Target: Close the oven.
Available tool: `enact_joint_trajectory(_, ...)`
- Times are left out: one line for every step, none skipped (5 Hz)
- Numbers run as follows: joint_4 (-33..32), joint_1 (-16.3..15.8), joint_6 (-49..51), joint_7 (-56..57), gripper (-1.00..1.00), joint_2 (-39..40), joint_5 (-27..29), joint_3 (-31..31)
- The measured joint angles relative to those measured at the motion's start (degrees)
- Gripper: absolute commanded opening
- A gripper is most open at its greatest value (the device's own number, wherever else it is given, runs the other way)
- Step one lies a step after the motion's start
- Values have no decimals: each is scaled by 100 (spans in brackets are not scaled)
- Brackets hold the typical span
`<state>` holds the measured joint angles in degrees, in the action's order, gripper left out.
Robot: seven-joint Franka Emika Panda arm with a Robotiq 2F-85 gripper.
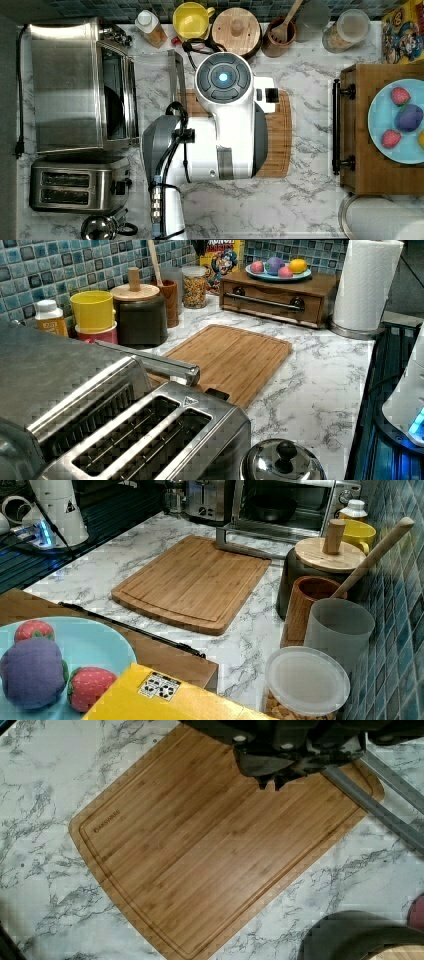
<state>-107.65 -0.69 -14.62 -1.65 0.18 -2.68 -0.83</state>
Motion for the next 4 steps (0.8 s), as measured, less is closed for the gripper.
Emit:
enact_joint_trajectory(-22, 32, -41, 0, -100, 0, -1, -42)
enact_joint_trajectory(-39, 39, -42, 0, -100, 0, -1, -12)
enact_joint_trajectory(-101, 37, -298, 488, -100, 17, 218, 96)
enact_joint_trajectory(-347, 81, -1112, 1433, -100, 32, 508, 177)
